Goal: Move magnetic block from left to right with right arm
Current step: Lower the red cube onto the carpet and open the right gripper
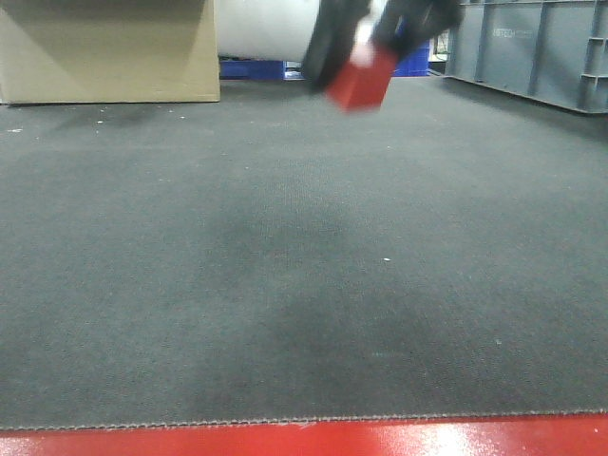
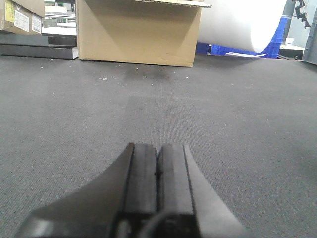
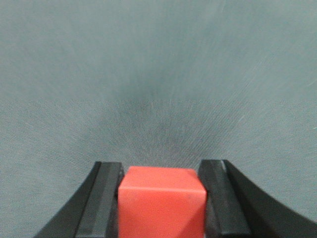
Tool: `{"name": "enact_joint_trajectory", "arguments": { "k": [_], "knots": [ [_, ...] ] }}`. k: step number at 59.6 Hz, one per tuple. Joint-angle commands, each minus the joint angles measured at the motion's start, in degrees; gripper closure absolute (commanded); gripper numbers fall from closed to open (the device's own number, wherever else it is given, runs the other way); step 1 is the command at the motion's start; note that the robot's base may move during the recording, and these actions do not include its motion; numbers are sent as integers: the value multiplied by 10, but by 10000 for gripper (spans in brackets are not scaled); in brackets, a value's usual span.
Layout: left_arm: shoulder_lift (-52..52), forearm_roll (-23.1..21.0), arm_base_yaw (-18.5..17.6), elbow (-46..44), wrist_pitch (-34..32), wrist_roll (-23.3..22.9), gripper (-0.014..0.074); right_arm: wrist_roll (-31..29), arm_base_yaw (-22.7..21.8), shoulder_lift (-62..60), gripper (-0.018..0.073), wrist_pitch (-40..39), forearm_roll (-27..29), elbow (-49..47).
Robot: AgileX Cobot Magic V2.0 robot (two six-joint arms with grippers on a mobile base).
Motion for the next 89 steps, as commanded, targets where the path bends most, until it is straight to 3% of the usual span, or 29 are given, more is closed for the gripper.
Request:
{"name": "enact_joint_trajectory", "arguments": {
  "k": [1, 25, 30, 37, 40, 54, 60, 77, 89],
  "knots": [
    [-9, 0, -5, 5, -54, -4, 713, -6, 0, 21, 375, -38, 8, -25],
    [-9, 0, -5, 5, -54, -4, 713, -6, 0, 107, 358, -43, 8, -25],
    [-9, 0, -5, 5, -54, -4, 713, -6, 0, 107, 251, -43, 8, -25],
    [-9, 0, -5, 5, -54, -4, 713, -6, -1, 107, -19, -43, 8, -25],
    [-9, 0, -5, 5, -54, -4, 713, -6, -1, 107, -94, -42, 8, -25],
    [-9, 0, -5, 5, -54, -4, 713, -5, -1, 75, -50, -40, 14, -26],
    [-8, 0, -5, 5, -54, -4, 712, -4, -1, 39, 27, -38, 21, -26],
    [-8, 0, -5, 5, -54, -4, 713, -4, -1, -103, 505, -37, 26, 6],
    [-8, 0, -5, 5, -54, -4, 713, -3, -1, -224, 494, -73, 34, 98]
  ]
}}
